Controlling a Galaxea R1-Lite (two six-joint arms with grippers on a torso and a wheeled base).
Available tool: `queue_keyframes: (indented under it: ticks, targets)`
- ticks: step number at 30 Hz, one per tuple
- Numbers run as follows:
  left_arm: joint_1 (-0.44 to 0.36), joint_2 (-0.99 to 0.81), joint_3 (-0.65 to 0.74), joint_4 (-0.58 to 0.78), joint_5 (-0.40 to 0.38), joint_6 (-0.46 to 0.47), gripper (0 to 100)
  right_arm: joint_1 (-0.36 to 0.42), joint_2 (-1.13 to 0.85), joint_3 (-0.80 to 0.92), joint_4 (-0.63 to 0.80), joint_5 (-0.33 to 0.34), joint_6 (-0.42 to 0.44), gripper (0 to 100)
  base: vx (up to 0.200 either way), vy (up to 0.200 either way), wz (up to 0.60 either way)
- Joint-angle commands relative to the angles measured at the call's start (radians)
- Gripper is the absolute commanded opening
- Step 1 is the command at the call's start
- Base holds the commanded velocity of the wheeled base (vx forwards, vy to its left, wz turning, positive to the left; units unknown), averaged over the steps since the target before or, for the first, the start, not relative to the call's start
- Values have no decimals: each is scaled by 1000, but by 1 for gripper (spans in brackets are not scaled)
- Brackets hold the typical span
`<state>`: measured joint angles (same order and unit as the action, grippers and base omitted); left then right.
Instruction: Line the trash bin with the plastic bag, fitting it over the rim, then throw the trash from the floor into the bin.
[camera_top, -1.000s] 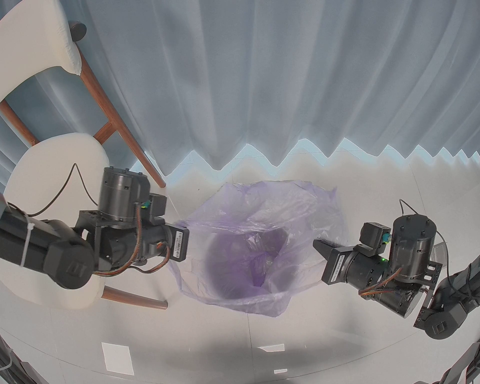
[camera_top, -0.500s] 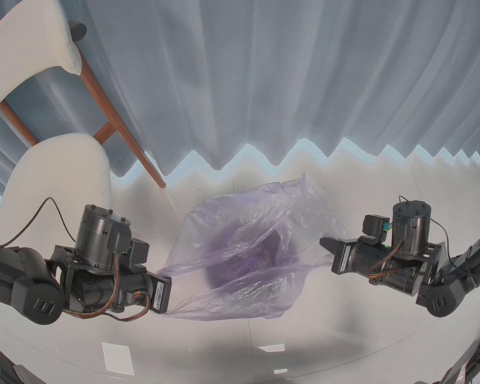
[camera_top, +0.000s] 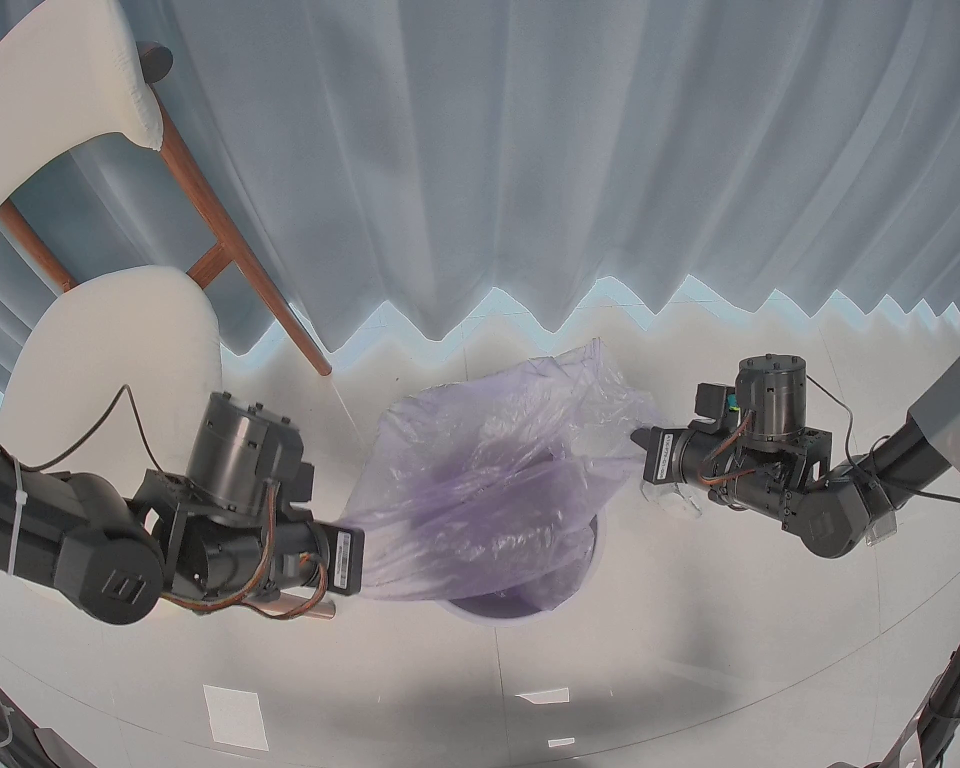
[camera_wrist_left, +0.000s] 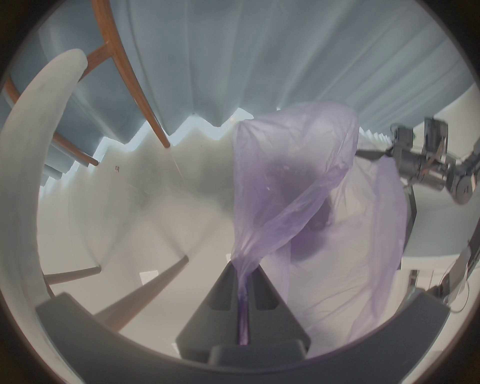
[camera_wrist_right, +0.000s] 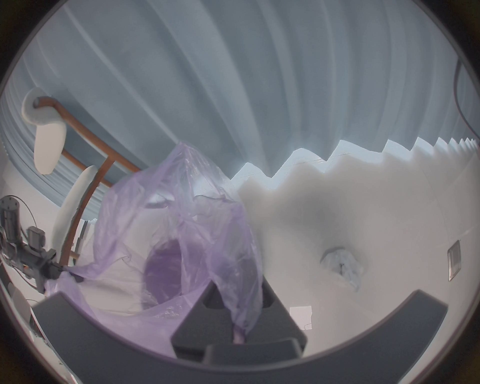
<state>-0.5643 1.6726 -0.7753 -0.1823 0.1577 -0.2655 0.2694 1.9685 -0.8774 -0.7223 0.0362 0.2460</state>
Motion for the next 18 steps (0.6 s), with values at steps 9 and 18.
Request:
queue_keyframes:
  ticks: [9,18]
  targets:
    - [60,138,-159,-3,13,-21,0,-104,108,-112,-45,1,-10,0,0,0,0]
    - [38,168,-165,-5,36,-18,0,-104,164,-78,-209,31,19,100,0,0,0]
